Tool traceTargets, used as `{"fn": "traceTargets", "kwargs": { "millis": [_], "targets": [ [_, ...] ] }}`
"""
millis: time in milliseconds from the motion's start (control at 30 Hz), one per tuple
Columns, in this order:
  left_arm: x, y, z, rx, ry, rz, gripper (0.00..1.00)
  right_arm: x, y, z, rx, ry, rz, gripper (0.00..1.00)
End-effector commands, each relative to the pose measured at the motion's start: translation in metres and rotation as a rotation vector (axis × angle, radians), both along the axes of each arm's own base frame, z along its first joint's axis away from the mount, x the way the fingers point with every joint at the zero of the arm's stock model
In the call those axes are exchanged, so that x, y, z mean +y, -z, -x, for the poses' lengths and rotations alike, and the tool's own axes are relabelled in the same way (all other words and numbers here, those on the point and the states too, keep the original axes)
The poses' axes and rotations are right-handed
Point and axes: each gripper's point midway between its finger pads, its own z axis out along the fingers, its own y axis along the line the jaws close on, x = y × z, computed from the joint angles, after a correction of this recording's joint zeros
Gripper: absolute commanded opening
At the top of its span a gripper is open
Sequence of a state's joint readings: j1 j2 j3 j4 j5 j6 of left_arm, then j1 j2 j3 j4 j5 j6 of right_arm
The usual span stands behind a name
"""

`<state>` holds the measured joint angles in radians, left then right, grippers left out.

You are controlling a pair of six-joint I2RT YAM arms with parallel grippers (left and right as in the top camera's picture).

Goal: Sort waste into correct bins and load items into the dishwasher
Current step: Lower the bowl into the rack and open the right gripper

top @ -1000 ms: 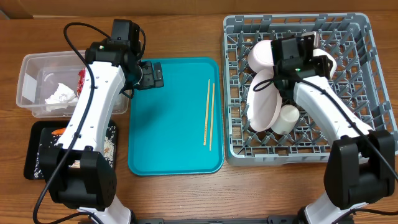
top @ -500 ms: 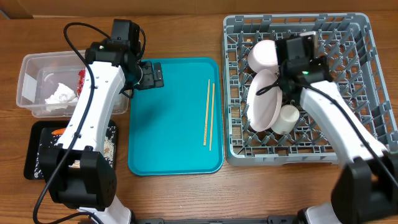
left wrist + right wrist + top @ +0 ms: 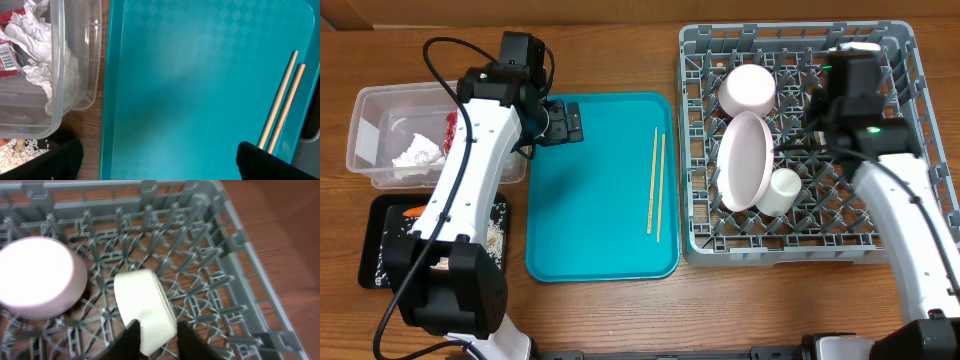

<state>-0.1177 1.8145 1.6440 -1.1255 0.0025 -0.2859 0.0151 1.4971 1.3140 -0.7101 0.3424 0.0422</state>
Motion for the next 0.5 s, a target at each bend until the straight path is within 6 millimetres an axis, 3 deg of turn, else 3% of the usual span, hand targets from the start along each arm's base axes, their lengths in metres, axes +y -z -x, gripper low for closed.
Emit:
{"fn": "traceTargets", "kwargs": {
  "millis": [0, 233, 467],
  "targets": [
    [0.002, 0.005, -0.001, 0.010, -0.009, -0.006, 1.00, 0.012, 0.001, 0.000, -0.024, -0.095, -0.246, 0.04],
    [0.001, 0.005, -0.001, 0.010, -0.009, -0.006, 1.00, -0.025, 0.007, 0.002, -0.044, -0.061, -0.403, 0.04],
    [0.001, 0.005, -0.001, 0.010, -0.009, -0.006, 1.00, -0.047, 0.044, -0.007, 0.011, 0.009, -0.437, 0.04]
  ]
}}
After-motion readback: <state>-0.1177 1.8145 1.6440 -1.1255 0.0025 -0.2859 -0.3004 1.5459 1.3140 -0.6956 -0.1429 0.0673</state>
